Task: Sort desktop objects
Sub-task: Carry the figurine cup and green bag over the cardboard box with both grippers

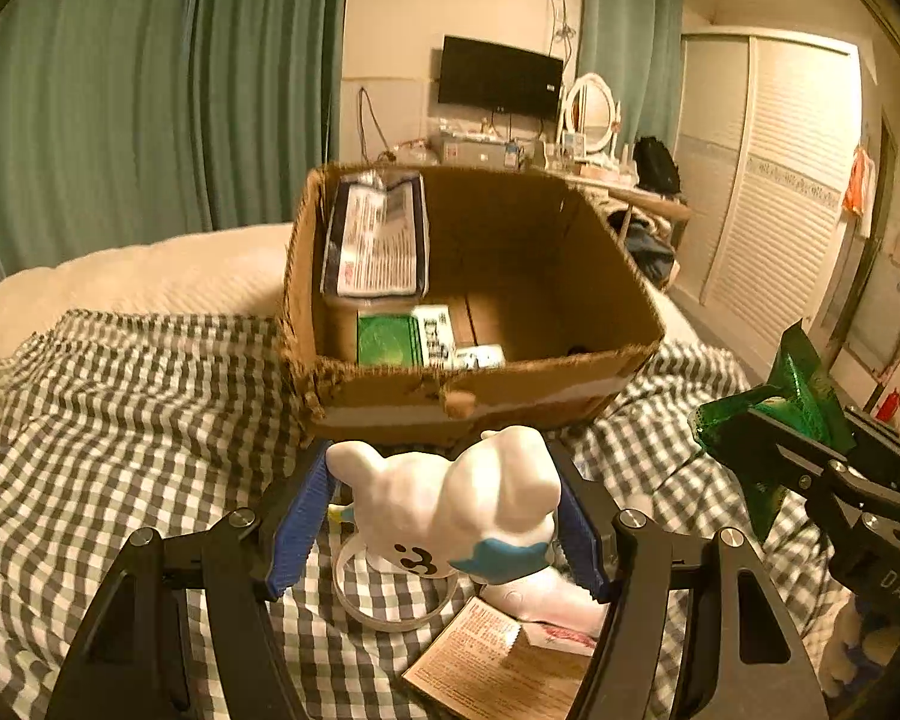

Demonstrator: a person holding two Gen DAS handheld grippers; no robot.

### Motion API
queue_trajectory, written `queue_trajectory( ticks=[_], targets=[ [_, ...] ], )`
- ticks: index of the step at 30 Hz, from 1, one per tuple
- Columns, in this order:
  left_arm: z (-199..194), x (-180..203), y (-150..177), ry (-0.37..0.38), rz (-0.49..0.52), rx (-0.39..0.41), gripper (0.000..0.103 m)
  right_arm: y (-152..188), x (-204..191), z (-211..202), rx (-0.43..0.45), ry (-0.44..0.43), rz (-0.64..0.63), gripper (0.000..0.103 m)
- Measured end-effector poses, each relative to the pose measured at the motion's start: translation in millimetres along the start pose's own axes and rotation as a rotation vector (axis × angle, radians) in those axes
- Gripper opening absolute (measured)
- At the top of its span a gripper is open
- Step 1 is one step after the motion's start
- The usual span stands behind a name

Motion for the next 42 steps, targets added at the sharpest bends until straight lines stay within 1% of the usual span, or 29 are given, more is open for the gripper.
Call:
queue_trajectory(
  ticks=[8,12,19,21,24,27,33,38,42],
  targets=[
    [-32.7,7.9,-29.8,-0.003,0.002,0.094,0.070,-22.7,0.4,-26.8,0.088,-0.007,0.008,0.037],
    [-43.0,12.9,-41.6,0.006,0.006,0.120,0.070,-36.5,3.4,-39.9,0.130,-0.009,0.014,0.037],
    [-63.5,13.4,-70.7,-0.023,0.001,0.189,0.070,-68.9,10.5,-60.5,0.208,-0.002,0.022,0.037],
    [-67.4,16.9,-80.8,-0.022,0.015,0.200,0.070,-79.2,11.2,-64.5,0.229,0.001,0.019,0.037],
    [-72.6,22.1,-97.3,-0.039,0.041,0.233,0.070,-96.3,10.8,-68.0,0.258,0.005,0.008,0.037],
    [-73.9,23.6,-110.7,-0.046,0.047,0.252,0.070,-113.8,10.3,-68.2,0.284,0.007,0.003,0.037],
    [-69.1,18.2,-138.8,-0.076,0.063,0.282,0.070,-137.6,10.4,-61.0,0.304,0.006,-0.011,0.037],
    [-55.6,11.8,-156.9,-0.085,0.061,0.294,0.070,-151.7,10.7,-50.6,0.307,0.009,-0.026,0.037],
    [-35.1,7.2,-167.7,-0.101,0.072,0.293,0.070,-165.9,8.7,-37.8,0.301,0.009,-0.055,0.037]
  ],
)
Point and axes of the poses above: each gripper's, at about its wrist camera, not at the fingertips, and z roughly the way its jaws point, x to its right, y to its underside, the point moved 7 cm from there along z, roughly the way its jaws point, and after that the axes turned 3 degrees about y, right-handed, at the moved point
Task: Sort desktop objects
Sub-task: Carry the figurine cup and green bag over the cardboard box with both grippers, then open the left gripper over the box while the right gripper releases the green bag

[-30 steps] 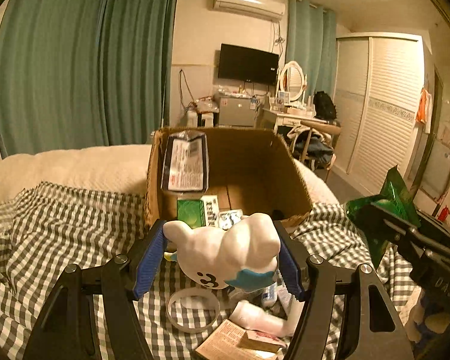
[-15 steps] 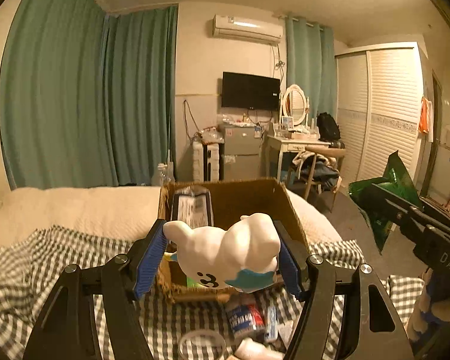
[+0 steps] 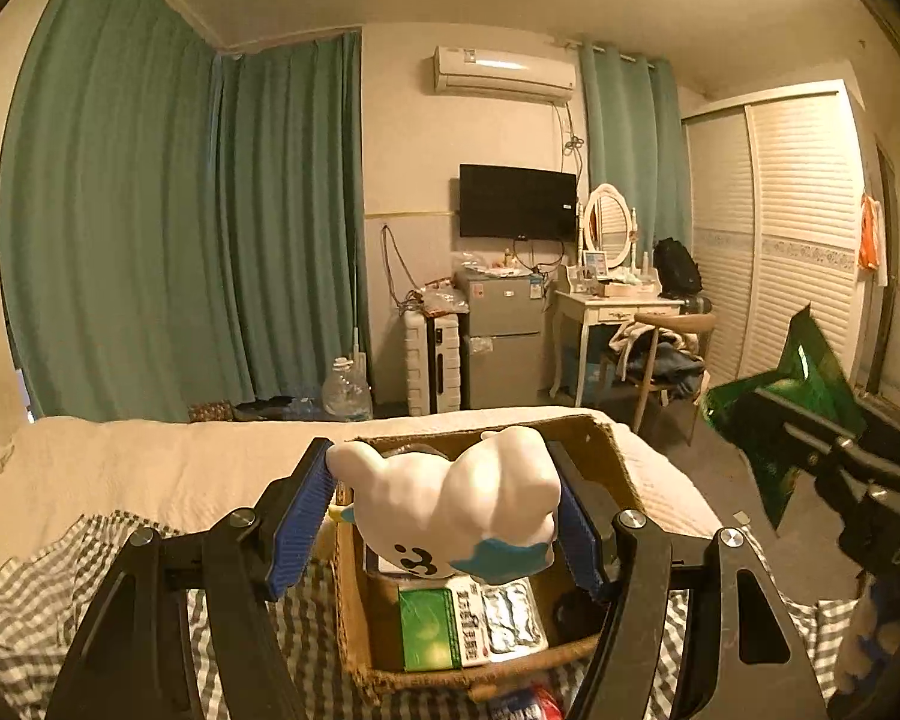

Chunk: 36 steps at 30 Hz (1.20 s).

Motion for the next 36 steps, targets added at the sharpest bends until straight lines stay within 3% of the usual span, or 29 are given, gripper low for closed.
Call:
queue_trajectory(
  ticks=[7,12,18,23,27,34,36],
  targets=[
    [36.0,-8.8,7.4,-0.010,0.000,-0.022,0.070,-12.5,6.0,32.1,0.007,0.031,-0.084,0.037],
    [71.3,-20.9,14.9,-0.008,-0.047,-0.057,0.070,-4.6,20.0,60.3,-0.017,0.037,-0.071,0.037],
    [112.5,-21.4,31.8,0.027,-0.054,-0.154,0.070,7.8,25.4,103.4,-0.081,0.027,-0.059,0.037],
    [146.7,-27.6,52.7,-0.004,-0.050,-0.257,0.070,27.8,25.4,140.1,-0.128,0.032,-0.053,0.037],
    [178.0,-37.8,76.0,0.005,-0.100,-0.364,0.070,53.1,26.6,173.6,-0.227,0.033,-0.056,0.037],
    [192.8,-44.1,93.1,-0.025,-0.103,-0.410,0.072,68.1,41.4,194.6,-0.289,0.073,-0.042,0.038],
    [191.1,-43.5,95.4,-0.028,-0.091,-0.410,0.078,70.3,45.1,195.8,-0.302,0.067,-0.020,0.038]
  ],
)
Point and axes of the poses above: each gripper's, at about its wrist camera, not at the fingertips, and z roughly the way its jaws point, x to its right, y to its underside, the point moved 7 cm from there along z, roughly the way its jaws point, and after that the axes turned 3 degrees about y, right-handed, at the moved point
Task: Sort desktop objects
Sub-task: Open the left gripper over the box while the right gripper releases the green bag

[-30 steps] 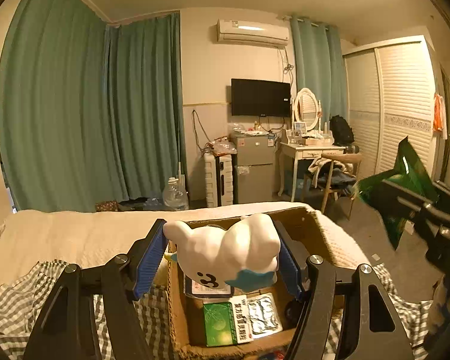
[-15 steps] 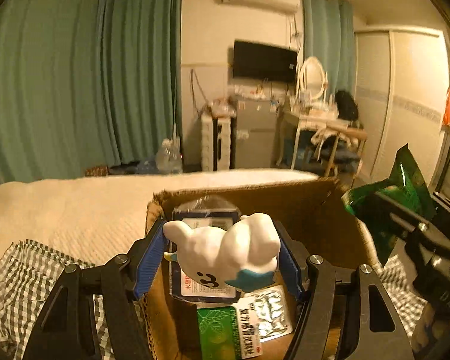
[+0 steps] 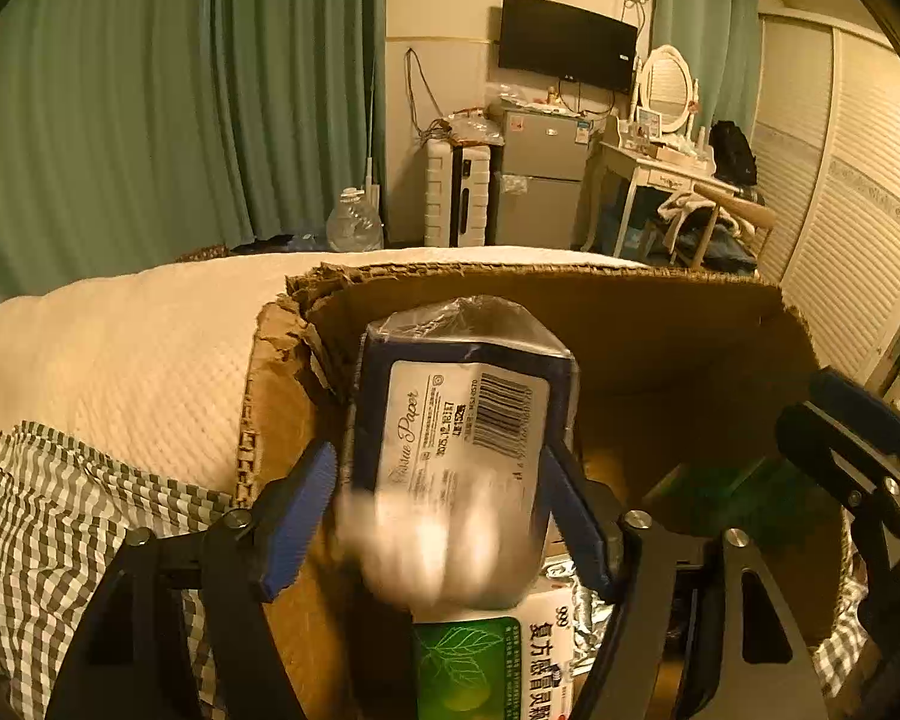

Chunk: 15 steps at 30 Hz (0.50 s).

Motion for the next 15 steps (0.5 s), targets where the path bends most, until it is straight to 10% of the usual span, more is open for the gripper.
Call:
queue_trajectory(
  ticks=[3,15],
  targets=[
    [-6.1,4.1,1.7,0.013,0.003,0.010,0.086,3.1,5.9,2.8,-0.017,0.011,0.008,0.059],
    [-63.4,4.0,-18.4,0.025,-0.044,0.110,0.093,-7.2,7.4,-41.1,0.053,0.019,0.038,0.063]
  ],
)
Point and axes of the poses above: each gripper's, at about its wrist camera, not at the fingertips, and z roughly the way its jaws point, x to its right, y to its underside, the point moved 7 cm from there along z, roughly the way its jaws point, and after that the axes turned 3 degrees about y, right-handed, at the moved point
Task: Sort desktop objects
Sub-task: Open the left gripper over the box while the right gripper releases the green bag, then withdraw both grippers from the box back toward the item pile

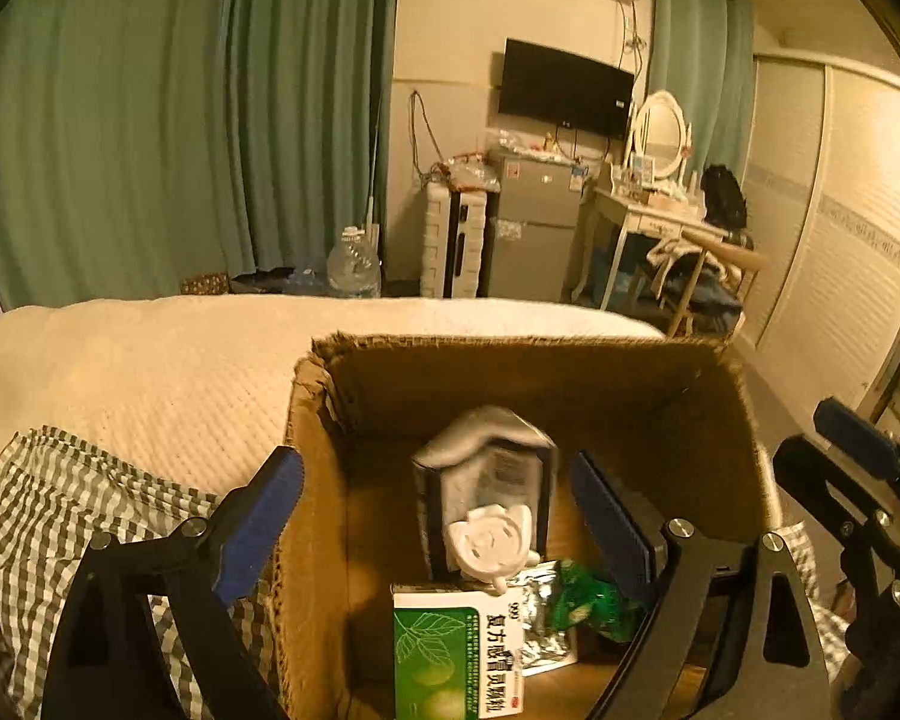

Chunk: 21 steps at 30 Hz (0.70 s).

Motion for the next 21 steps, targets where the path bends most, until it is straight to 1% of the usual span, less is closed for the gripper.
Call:
queue_trajectory(
  ticks=[7,10,17,21],
  targets=[
    [-54.7,1.6,-19.1,0.011,-0.004,0.084,0.098,-13.3,3.5,-41.3,0.053,0.002,0.012,0.064],
    [-83.2,3.9,-26.4,0.020,-0.013,0.130,0.103,-20.4,7.4,-64.1,0.084,-0.002,0.027,0.065],
    [-140.5,15.2,-34.7,0.046,-0.024,0.208,0.103,-22.9,5.4,-114.7,0.137,-0.005,0.021,0.070],
    [-175.0,14.6,-34.9,0.050,-0.029,0.257,0.103,-29.3,4.1,-141.3,0.173,-0.004,0.016,0.071]
  ],
)
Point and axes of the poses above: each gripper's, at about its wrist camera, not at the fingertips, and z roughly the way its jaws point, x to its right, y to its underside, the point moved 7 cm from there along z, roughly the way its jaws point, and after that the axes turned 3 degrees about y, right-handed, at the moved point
